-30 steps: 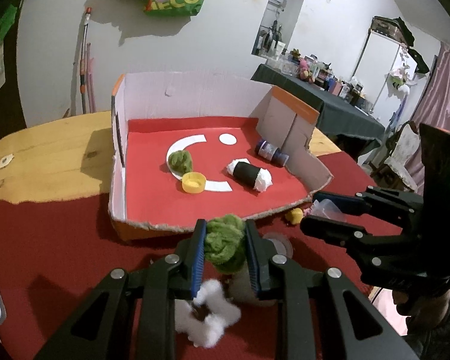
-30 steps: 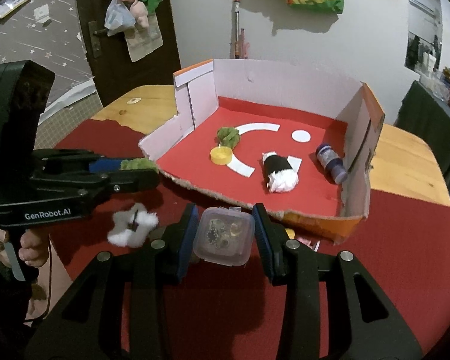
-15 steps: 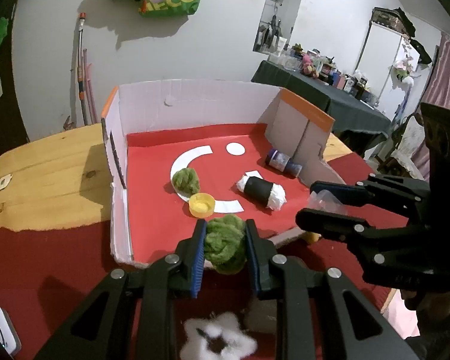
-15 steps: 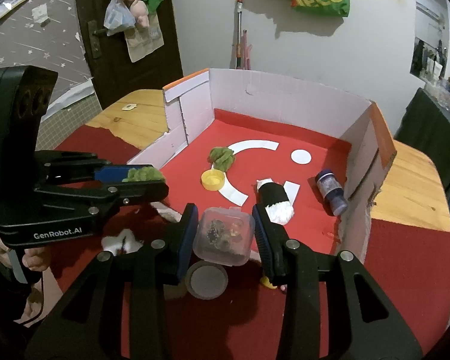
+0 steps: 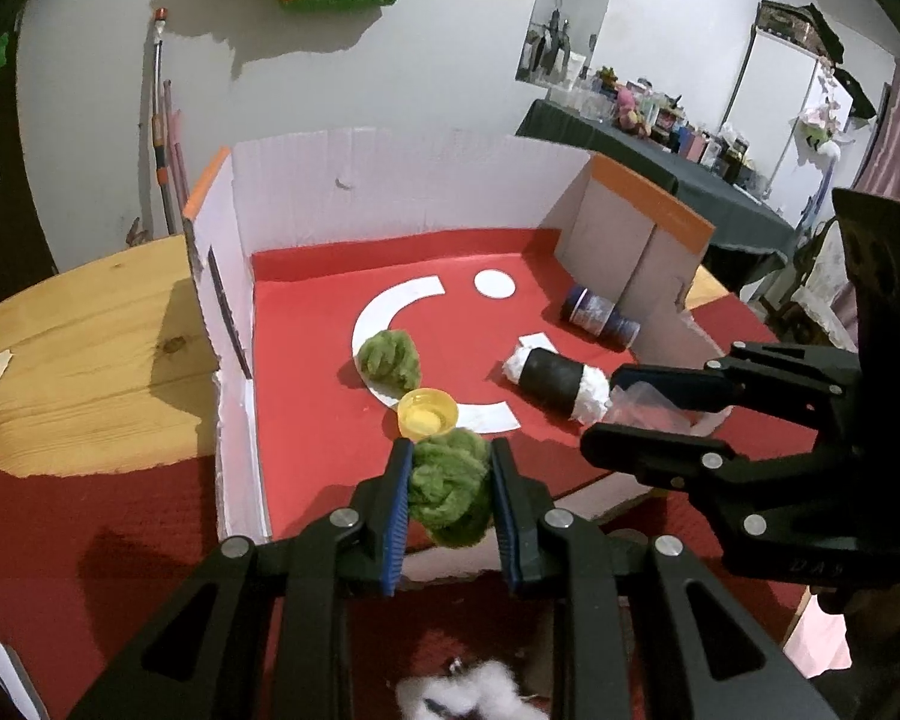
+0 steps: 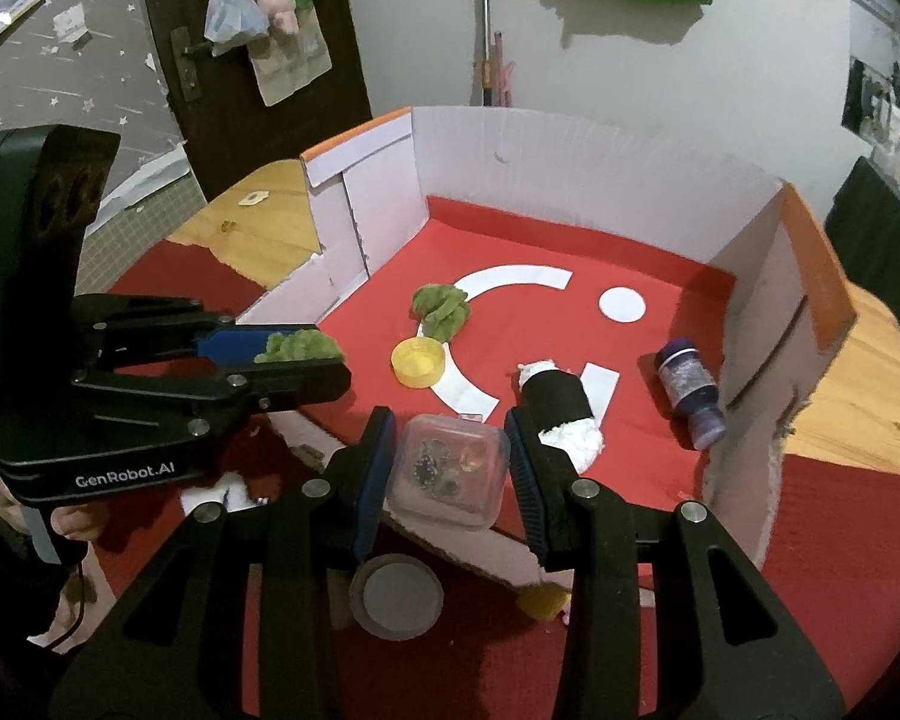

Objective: Organize objects
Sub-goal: 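Carry the green fuzzy ball and clear container over the box with both grippers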

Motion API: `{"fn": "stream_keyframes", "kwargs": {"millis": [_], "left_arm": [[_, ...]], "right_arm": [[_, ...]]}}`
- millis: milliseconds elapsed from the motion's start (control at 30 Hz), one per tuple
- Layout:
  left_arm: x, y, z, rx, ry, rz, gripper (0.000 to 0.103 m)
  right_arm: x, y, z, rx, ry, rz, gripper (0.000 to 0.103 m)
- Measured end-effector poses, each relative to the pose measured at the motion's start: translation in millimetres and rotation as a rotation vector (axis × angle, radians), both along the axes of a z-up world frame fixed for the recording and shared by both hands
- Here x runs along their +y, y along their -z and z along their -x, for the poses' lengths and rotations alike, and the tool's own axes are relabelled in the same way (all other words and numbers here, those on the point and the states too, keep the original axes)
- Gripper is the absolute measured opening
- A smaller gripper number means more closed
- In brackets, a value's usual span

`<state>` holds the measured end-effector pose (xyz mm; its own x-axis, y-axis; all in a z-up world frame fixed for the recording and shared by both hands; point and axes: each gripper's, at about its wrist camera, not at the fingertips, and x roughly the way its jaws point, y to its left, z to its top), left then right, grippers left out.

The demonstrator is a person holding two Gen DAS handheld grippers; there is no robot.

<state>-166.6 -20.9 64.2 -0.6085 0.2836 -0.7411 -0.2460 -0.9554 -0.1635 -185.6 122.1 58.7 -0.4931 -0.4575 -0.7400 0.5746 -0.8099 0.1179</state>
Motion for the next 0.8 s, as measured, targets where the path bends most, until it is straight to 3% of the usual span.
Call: {"fn": "stream_keyframes", "kwargs": {"millis": [800], "left_arm": [[6, 21, 25, -0.085, 0.053, 0.047, 0.026]], "right_arm": [[-3, 32, 42, -0.159, -0.015, 0.018, 0.036]]}}
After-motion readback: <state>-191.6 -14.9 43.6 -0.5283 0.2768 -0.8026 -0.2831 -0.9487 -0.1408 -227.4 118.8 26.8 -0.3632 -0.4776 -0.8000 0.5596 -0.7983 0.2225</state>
